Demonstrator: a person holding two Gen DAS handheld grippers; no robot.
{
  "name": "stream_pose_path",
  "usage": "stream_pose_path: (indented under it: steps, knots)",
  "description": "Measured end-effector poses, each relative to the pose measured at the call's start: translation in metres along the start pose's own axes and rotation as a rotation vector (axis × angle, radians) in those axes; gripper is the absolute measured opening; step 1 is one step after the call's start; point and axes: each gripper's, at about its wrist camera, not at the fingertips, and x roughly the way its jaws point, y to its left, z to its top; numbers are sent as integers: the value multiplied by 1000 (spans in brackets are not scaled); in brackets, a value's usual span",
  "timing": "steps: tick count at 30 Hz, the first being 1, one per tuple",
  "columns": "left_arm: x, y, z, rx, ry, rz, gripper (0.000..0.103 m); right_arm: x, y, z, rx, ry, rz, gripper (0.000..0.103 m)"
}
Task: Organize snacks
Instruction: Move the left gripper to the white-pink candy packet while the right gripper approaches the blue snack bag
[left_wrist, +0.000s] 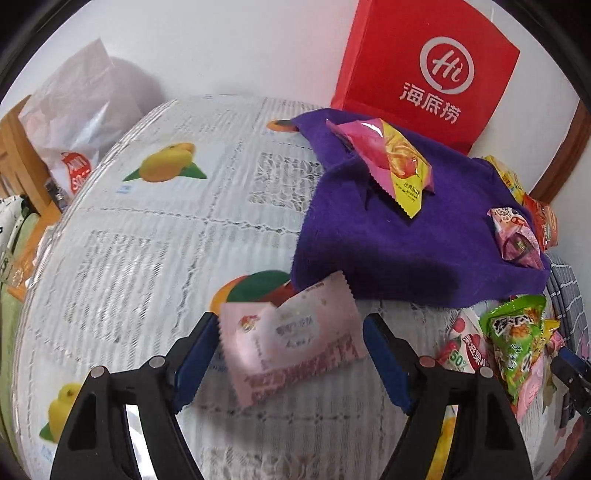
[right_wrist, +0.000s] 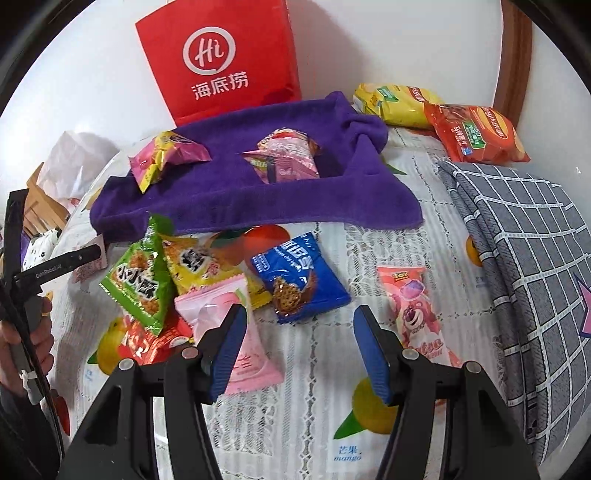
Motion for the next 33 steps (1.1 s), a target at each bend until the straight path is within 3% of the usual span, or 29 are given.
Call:
stream_pose_path:
  steps: [11, 13, 17, 20, 22, 24, 30, 33]
  knots:
    - [2, -27, -19, 84, -54, 2, 66, -4, -14, -6, 26, 1, -10, 60]
    - [-1, -28, -21, 85, -55, -11, 53, -5, -15, -8, 28, 1, -9, 60]
    - [-5, -31, -27, 88, -48, -40, 52, -8, -15, -12, 27, -2, -5, 60]
    - [-11, -37, -31, 118, -56, -25, 46, -10, -16, -13, 30, -3, -1, 60]
    - [-19, -38, -32, 113, -69, -45, 33, -12, -17, -14, 33, -7, 4, 60]
    - [-24, -35, -30, 96, -67, -76, 28, -14, -17, -13, 41, -12, 10, 60]
    - [-24, -35, -32, 101, -58, -91, 29, -9, -17, -3, 32, -29, 7, 60]
    - [-19, -34, -32, 107, -35, -103, 41, 0, -15, 4, 21, -30, 21, 60]
